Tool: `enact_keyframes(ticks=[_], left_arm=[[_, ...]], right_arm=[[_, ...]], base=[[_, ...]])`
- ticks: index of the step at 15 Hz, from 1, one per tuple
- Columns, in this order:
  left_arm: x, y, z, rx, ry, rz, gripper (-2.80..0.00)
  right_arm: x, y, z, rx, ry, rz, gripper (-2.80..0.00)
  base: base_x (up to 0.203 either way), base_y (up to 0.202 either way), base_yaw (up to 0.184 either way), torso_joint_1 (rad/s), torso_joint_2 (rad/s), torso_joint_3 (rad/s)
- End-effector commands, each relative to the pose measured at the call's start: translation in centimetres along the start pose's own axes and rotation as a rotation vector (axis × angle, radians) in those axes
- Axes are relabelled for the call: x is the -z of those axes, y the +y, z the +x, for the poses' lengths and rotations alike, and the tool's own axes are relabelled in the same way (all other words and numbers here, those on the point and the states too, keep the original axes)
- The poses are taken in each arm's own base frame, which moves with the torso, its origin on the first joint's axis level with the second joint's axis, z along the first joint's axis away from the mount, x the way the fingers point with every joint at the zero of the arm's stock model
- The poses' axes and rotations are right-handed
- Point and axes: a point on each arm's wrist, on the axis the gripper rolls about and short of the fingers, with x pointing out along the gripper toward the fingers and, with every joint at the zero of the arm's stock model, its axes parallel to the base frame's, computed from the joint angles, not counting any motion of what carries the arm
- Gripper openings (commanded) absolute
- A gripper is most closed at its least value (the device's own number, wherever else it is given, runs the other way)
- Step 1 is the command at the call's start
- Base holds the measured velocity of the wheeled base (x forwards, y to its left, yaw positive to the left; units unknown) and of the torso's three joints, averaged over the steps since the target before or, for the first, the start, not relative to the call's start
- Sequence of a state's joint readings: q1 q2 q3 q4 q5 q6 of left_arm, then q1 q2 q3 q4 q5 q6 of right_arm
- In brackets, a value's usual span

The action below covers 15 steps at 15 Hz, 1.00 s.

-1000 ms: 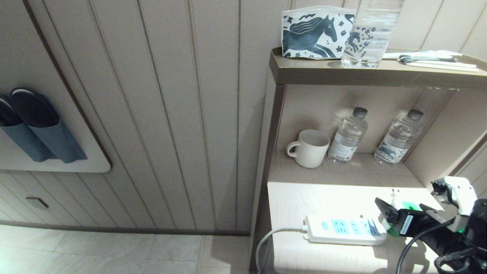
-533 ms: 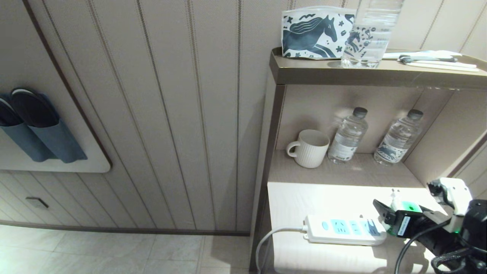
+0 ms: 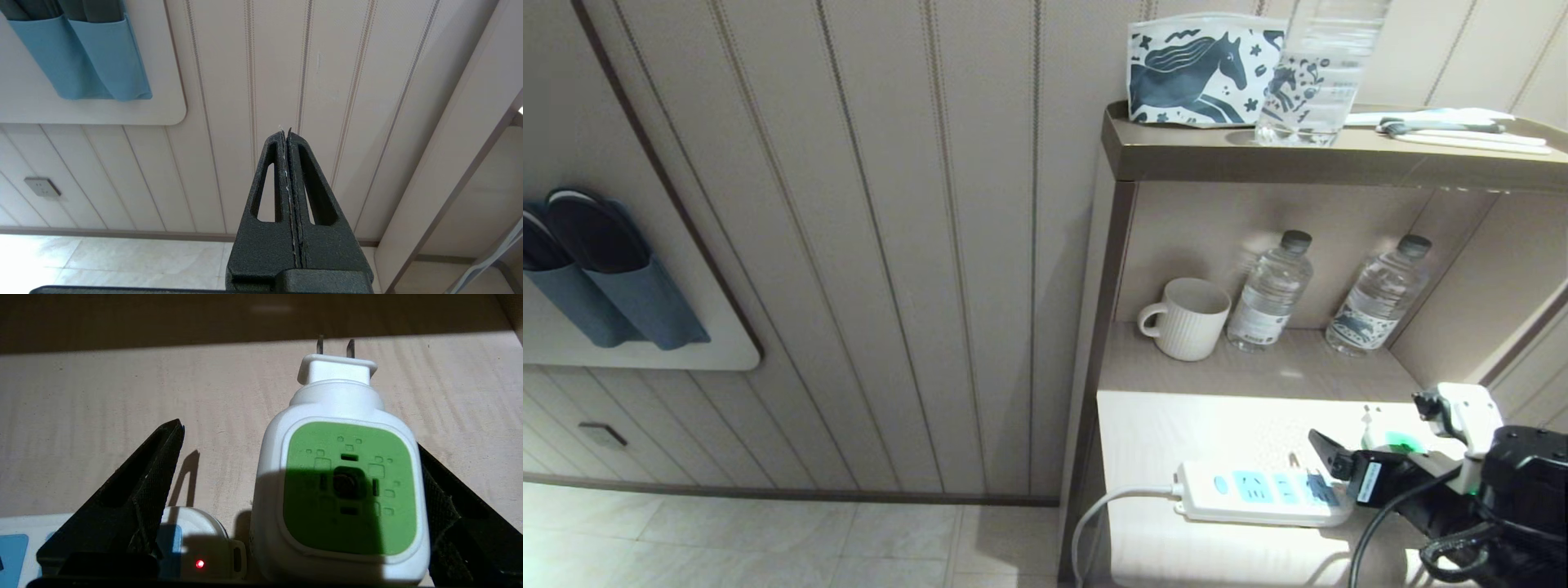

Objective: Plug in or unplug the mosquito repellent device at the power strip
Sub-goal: Pick up the mosquito repellent liquid

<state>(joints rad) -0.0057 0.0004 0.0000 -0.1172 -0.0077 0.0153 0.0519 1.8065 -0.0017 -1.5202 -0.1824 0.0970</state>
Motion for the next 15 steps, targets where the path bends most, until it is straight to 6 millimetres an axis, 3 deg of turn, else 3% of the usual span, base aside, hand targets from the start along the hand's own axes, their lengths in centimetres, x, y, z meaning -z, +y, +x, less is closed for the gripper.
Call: enact_keyframes(ticks=[1,15], left_arm=[[0.0,0.0,0.0,0.000,-0.001,0.000,-2.80],[0.0,0.0,0.0,0.000,-0.001,0.000,-2.80]], right_arm=[[0.2,0.1,0.6,0.000,-0.011,0.000,0.00],[-1.4,0.2,1.7,0.002,-0.094,0.003,0.00]], base=[[0.000,0.000,0.000,0.000,0.00,0.000],[0.000,0.000,0.000,0.000,0.00,0.000]])
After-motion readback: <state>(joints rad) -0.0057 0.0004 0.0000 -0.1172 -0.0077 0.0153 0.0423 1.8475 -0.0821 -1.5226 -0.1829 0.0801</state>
